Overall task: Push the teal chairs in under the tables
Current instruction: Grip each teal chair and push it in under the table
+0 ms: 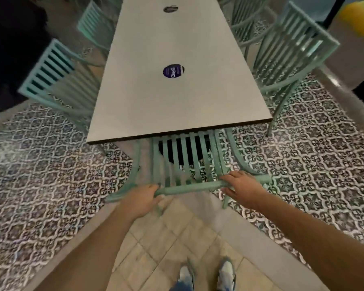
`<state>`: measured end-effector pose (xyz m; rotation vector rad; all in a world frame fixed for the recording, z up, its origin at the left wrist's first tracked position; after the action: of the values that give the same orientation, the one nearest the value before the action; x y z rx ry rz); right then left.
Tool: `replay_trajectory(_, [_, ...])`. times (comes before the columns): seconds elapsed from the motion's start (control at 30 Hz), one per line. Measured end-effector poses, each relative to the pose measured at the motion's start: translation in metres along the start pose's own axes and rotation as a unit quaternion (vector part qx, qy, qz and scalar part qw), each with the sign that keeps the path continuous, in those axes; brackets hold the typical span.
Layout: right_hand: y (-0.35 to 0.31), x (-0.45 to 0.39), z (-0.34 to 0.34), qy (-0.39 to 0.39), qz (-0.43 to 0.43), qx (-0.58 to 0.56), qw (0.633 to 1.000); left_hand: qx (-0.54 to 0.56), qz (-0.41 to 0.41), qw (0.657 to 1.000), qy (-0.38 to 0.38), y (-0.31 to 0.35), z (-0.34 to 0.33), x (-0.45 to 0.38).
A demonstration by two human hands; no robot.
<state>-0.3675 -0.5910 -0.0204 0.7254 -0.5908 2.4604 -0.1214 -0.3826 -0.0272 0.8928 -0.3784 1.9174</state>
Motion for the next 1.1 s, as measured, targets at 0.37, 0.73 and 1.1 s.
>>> replay_trajectory(0.37, [-0.004, 0.011, -0.011, -0.051, -0.019, 0.049, 0.997, -0.036, 0.005, 0.998, 0.041, 0.012, -0.021, 0.013])
replay_trajectory(0.73, [-0.017, 0.072, -0.055, -0.024, -0.021, 0.05, 0.998, -0.021, -0.013, 0.999, 0.023, 0.026, -0.079, 0.06])
replay_trajectory(1.1, [-0.015, 0.097, -0.086, 0.016, -0.018, 0.027, 0.999, -0.039, -0.007, 0.998, 0.052, 0.037, -0.11, 0.088])
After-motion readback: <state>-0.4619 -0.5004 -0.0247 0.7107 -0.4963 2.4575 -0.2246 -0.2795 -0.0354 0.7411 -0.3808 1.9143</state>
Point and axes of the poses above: each hand's wrist, its own x-axis away from the middle knuckle, its own z-axis out of the back of the hand, y = z × x, the point moved 3 cm from there along -x, towards the middle knuckle, and after that the axes turned 15 degrees about -y, right-handed, at the moved point
